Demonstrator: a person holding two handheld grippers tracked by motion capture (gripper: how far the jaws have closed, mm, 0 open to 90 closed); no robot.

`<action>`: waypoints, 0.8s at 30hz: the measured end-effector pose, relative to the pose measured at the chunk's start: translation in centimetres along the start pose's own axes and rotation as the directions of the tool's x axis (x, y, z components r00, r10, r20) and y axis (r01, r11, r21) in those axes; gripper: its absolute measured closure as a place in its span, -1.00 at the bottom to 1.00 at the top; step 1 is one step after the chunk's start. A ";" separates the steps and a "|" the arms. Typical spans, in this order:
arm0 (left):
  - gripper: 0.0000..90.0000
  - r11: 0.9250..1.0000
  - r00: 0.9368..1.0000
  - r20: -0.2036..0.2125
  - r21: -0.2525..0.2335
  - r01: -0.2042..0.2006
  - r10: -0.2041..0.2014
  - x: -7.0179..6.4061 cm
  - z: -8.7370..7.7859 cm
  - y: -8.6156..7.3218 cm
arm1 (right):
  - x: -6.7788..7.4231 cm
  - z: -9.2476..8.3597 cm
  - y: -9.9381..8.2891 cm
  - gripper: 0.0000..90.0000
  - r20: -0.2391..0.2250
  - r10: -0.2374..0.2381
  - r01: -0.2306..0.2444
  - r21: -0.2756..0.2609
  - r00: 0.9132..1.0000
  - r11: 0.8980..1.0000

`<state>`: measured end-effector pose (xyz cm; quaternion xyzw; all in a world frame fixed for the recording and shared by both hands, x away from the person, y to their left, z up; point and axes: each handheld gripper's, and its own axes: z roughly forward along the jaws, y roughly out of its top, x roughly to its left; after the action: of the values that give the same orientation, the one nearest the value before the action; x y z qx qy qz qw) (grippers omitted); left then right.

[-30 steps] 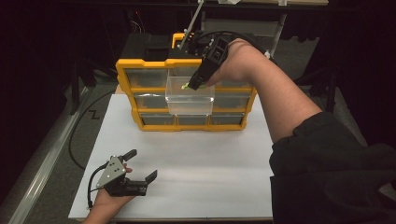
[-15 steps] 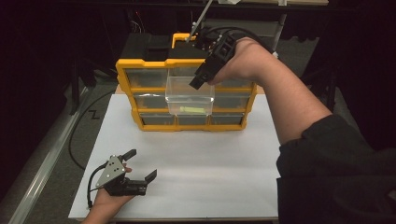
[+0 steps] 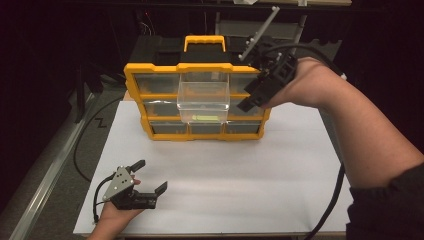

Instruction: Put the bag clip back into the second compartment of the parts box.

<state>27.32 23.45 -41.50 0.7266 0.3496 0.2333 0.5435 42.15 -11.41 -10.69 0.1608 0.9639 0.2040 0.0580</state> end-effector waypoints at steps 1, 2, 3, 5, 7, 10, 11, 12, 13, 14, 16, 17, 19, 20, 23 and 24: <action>-0.99 1.000 1.000 -0.001 0.002 -0.001 0.001 0.0 0.0 0.0 | 0.0 0.1 -0.6 -0.21 0.004 0.009 -0.009 0.005 1.000 1.000; -0.99 1.000 1.000 -0.003 0.002 -0.001 0.001 -0.1 0.0 0.0 | 0.1 0.1 -1.1 -0.24 0.006 0.014 -0.014 0.009 1.000 1.000; -0.99 1.000 1.000 -0.004 0.003 -0.003 0.003 -0.1 0.1 0.0 | 0.1 0.3 -1.7 -0.27 0.008 0.017 -0.017 0.009 1.000 1.000; -0.99 1.000 1.000 -0.005 0.005 -0.004 0.004 -0.1 0.1 0.0 | 0.1 0.5 -2.8 -0.33 0.013 0.033 -0.033 0.008 0.999 0.999; -0.99 1.000 1.000 -0.009 0.006 -0.002 0.002 -0.1 0.1 0.0 | 0.0 0.8 -3.9 -0.39 0.015 0.047 -0.047 0.005 0.999 0.999; -0.99 1.000 1.000 -0.011 0.006 -0.003 0.003 0.0 0.1 0.0 | 0.0 1.4 -5.4 -0.46 0.015 0.067 -0.067 0.013 0.998 0.998; -0.99 1.000 1.000 -0.010 0.007 -0.002 0.002 0.0 0.1 0.0 | -0.1 1.6 -5.8 -0.47 0.018 0.071 -0.071 0.016 0.997 0.997; -0.99 1.000 1.000 -0.010 0.007 -0.002 0.002 0.0 0.1 0.0 | -0.1 1.8 -6.2 -0.48 0.015 0.077 -0.078 0.015 0.997 0.997; -0.99 1.000 1.000 -0.009 0.007 -0.002 0.002 0.0 0.0 0.0 | -0.1 1.9 -6.6 -0.50 0.014 0.078 -0.078 0.014 0.997 0.997; -0.99 1.000 1.000 -0.009 0.008 -0.003 0.003 0.0 0.0 0.0 | -0.1 1.9 -6.6 -0.50 0.014 0.078 -0.078 0.014 0.997 0.997; -0.99 1.000 1.000 -0.010 0.006 -0.002 0.002 0.1 -0.1 -0.1 | -0.1 2.3 -7.3 -0.55 0.013 0.087 -0.087 0.016 0.996 0.996; -0.99 1.000 1.000 -0.011 0.002 0.000 0.000 0.1 -0.1 -0.1 | -0.1 2.6 -7.9 -0.58 0.012 0.099 -0.099 0.017 0.995 0.995; -0.99 1.000 1.000 -0.013 0.004 0.000 0.000 0.1 -0.2 -0.1 | 0.0 3.0 -8.6 -0.64 0.014 0.105 -0.106 0.017 0.994 0.994; -0.99 1.000 1.000 -0.013 0.004 0.000 0.000 0.1 -0.2 -0.1 | 0.0 3.0 -8.6 -0.64 0.014 0.105 -0.106 0.017 0.994 0.994; -0.99 1.000 1.000 -0.019 0.005 -0.001 0.001 0.2 -0.2 -0.1 | 0.0 4.0 -10.0 -0.73 0.018 0.127 -0.128 0.015 0.992 0.992; -0.99 1.000 1.000 -0.019 0.005 -0.001 0.001 0.2 -0.2 -0.1 | 0.0 4.0 -10.0 -0.73 0.018 0.127 -0.128 0.015 0.992 0.992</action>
<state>27.26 23.70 -41.51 0.7259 0.3549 0.2396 0.5383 40.01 -18.56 -18.49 0.2241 0.9528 0.1980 0.0515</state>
